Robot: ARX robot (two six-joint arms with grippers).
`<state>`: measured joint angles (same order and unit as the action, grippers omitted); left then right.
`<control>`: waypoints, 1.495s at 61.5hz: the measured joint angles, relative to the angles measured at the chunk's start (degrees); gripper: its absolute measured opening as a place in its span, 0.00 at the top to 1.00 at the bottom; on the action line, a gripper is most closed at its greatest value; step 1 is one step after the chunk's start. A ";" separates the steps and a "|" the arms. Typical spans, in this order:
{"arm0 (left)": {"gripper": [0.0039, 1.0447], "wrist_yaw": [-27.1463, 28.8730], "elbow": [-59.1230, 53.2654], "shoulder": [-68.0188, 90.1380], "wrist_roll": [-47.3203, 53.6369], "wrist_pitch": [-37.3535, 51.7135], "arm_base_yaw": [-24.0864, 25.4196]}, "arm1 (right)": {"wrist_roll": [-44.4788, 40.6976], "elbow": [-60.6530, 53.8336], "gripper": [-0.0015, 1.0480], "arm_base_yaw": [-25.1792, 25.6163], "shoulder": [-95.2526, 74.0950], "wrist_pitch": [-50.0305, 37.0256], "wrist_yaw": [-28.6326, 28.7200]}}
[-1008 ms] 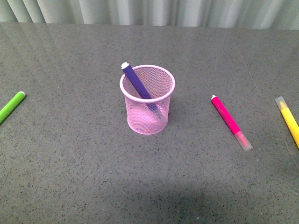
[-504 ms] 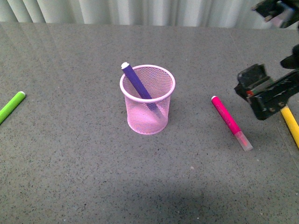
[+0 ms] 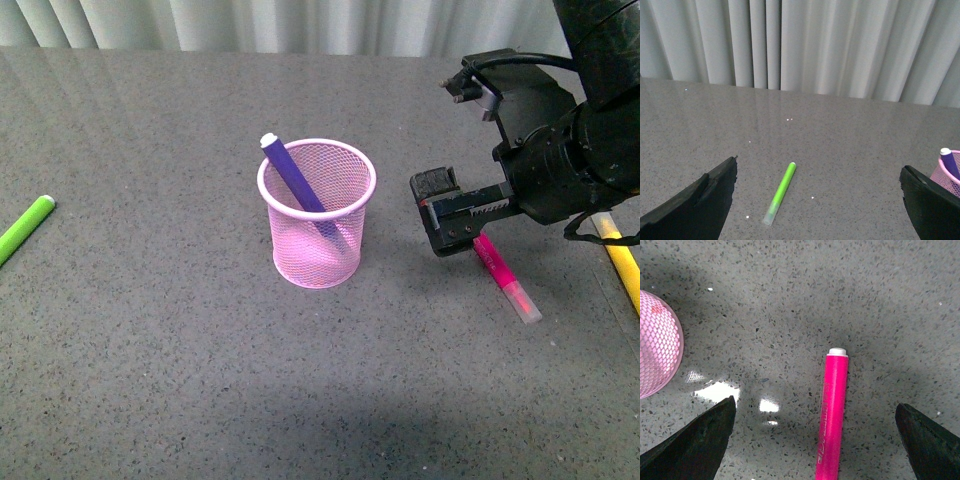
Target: Insert purple and pink pens into pink cup
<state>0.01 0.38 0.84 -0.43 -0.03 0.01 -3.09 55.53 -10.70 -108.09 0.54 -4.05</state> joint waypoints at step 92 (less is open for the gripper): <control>0.07 0.00 0.00 0.00 0.00 0.00 0.00 | -2.75 8.07 0.53 1.55 -10.60 1.51 0.90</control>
<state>0.01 0.38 0.84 -0.43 -0.03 0.01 -5.85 63.59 -9.15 -118.69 2.04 -3.16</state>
